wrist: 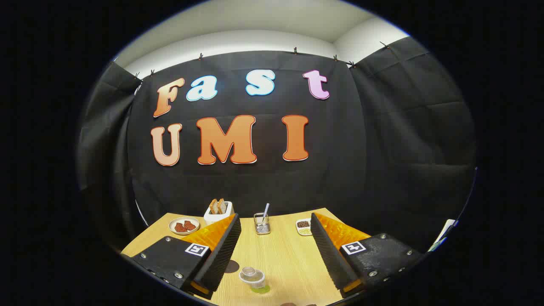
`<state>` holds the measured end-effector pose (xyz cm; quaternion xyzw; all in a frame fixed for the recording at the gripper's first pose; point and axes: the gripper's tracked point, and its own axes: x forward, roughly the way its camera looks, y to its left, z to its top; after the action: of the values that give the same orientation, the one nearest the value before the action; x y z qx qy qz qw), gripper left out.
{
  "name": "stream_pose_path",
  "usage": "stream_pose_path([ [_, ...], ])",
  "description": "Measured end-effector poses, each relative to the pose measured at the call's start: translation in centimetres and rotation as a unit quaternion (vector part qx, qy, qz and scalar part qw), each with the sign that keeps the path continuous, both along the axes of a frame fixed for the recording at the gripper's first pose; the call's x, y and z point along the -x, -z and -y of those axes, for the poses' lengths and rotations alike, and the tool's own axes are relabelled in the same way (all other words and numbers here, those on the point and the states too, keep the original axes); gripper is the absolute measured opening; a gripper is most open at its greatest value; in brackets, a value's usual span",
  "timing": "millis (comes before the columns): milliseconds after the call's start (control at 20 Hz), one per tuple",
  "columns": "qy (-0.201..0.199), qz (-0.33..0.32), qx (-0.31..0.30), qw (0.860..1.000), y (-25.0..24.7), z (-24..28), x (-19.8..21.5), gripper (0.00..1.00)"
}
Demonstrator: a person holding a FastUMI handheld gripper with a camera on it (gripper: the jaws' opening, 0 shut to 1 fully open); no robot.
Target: Take the bottle from table, then pour the juice into the cup, finally place the bottle on the coaster
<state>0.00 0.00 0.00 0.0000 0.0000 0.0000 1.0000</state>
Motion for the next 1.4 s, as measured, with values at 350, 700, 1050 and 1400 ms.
stream_pose_path([
  [350, 0.005, 0.010, -0.017, 1.000, -0.6, 0.8, 0.8, 0.98],
  [700, 0.032, 0.018, -0.033, 0.999, -0.3, 2.9, 0.9, 0.97],
  [1050, 0.010, 0.013, -0.048, 0.999, 1.3, 1.7, 0.2, 0.98],
  [1400, -0.022, 0.000, -0.030, 0.999, 5.1, -2.0, -0.6, 0.98],
])
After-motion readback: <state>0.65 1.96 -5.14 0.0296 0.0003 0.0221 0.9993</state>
